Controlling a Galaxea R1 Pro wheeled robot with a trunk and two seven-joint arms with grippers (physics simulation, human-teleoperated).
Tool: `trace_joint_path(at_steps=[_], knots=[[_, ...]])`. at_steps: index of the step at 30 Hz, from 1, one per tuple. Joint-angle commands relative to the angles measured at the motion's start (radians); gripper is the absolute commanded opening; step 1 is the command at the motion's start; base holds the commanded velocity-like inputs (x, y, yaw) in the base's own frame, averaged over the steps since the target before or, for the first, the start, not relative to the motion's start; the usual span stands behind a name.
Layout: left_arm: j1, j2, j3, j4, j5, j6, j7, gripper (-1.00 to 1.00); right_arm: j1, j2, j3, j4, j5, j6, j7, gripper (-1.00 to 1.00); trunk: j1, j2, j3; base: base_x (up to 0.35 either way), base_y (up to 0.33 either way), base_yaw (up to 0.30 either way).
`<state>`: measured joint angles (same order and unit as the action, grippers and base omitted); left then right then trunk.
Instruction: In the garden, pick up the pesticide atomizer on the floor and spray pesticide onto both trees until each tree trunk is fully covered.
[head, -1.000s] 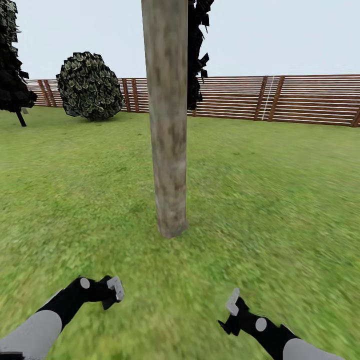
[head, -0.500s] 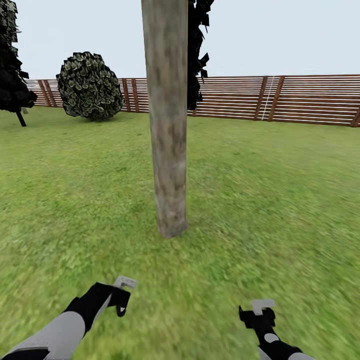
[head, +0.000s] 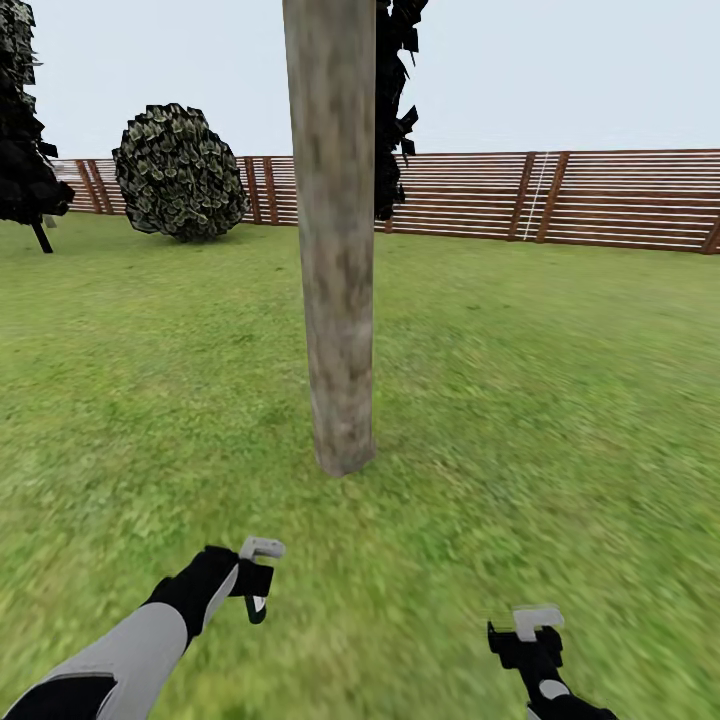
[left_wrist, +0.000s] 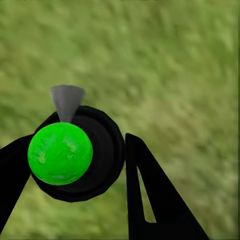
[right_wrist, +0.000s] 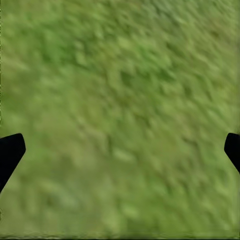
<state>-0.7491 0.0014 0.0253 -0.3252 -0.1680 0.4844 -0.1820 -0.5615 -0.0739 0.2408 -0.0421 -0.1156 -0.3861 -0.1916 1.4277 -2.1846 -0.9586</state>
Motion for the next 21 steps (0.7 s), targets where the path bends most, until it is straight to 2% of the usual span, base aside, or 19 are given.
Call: trace_joint_path(at_steps=[1,4,6,10,16,21], knots=[[0.000,0.000,0.002,-0.002,-0.010,0.005,-0.008,-1.00,0.008,0.000,0.009,0.000,-0.010,-0.013,-0.002,1.00,0.000,0.000,-0.001,0.059,0.000,0.000],[-0.001,-0.001,0.004,-0.009,-0.008,0.003,-0.006,-1.00,0.022,0.001,0.009,0.000,-0.010,-0.041,-0.002,1.00,0.000,0.000,-0.001,0.240,0.000,0.000],[0.003,0.000,0.008,-0.057,-0.006,0.003,-0.005,-1.00,0.025,0.001,0.009,0.001,-0.010,-0.045,-0.002,1.00,0.000,0.000,-0.001,0.316,0.000,0.000],[0.005,0.001,0.007,-0.101,-0.004,0.004,-0.005,-1.00,0.027,0.000,0.009,0.002,-0.010,-0.046,-0.002,1.00,0.000,0.000,-0.001,0.332,0.000,0.000],[0.005,0.002,0.007,-0.113,-0.004,0.004,-0.005,-1.00,0.030,0.002,0.009,0.001,-0.011,-0.046,0.000,1.00,0.000,0.000,-0.001,0.285,-0.007,0.000],[0.005,0.002,0.007,-0.113,-0.003,0.004,-0.005,-1.00,0.031,0.003,0.009,0.001,-0.010,-0.046,0.000,1.00,0.000,0.000,-0.001,0.284,-0.126,-0.010]])
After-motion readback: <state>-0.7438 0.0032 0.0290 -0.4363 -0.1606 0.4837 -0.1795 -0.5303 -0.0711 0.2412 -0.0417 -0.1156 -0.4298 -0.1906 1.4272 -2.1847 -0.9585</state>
